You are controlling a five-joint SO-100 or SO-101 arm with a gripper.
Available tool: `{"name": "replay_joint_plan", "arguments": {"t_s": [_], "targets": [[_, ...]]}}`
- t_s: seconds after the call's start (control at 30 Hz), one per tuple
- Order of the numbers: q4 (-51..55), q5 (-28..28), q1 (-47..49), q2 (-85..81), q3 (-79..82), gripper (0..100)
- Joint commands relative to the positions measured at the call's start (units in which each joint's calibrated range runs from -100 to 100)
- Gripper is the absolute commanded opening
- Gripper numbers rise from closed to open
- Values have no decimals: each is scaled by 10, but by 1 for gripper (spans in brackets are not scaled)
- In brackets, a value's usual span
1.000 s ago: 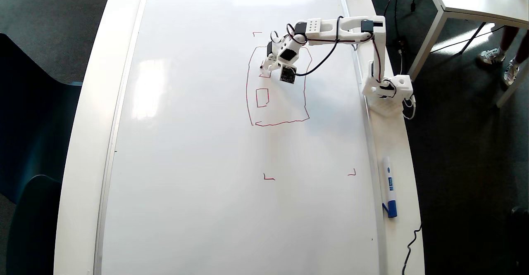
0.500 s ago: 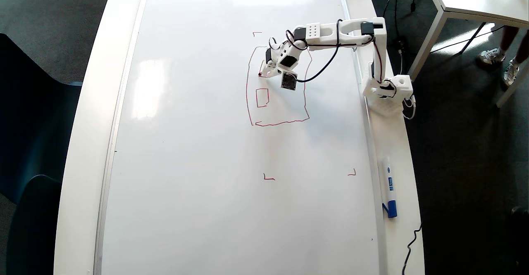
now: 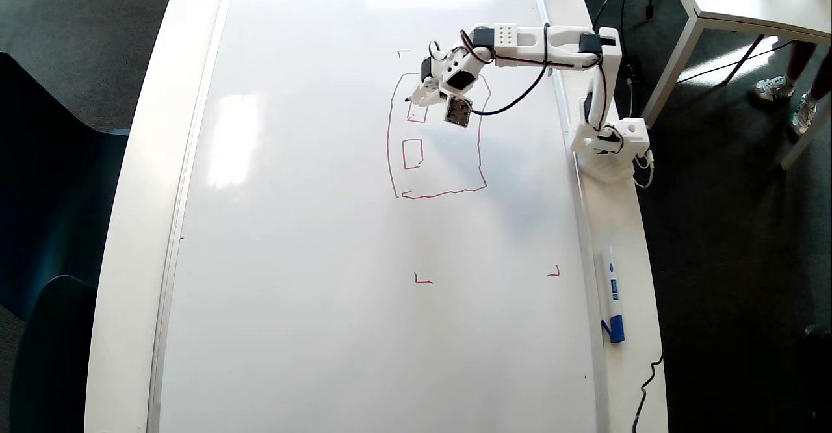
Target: Draw on a whiteboard a robot head using a pen attached to the gripper
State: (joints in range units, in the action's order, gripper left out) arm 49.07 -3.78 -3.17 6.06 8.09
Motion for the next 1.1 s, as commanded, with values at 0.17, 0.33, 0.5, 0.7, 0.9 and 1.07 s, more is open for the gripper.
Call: {"name": "replay_joint_plan", "arguments": {"t_s": [0.17, 0.33, 0.5, 0.7, 0.9, 1.07], "targets": [[77, 20, 22, -109, 76, 1], [71, 29, 58, -136, 144, 1], [71, 33, 77, -139, 183, 1], [60, 37, 76, -136, 194, 1], [6, 36, 77, -134, 246, 1], [5, 37, 78, -131, 250, 1]]}}
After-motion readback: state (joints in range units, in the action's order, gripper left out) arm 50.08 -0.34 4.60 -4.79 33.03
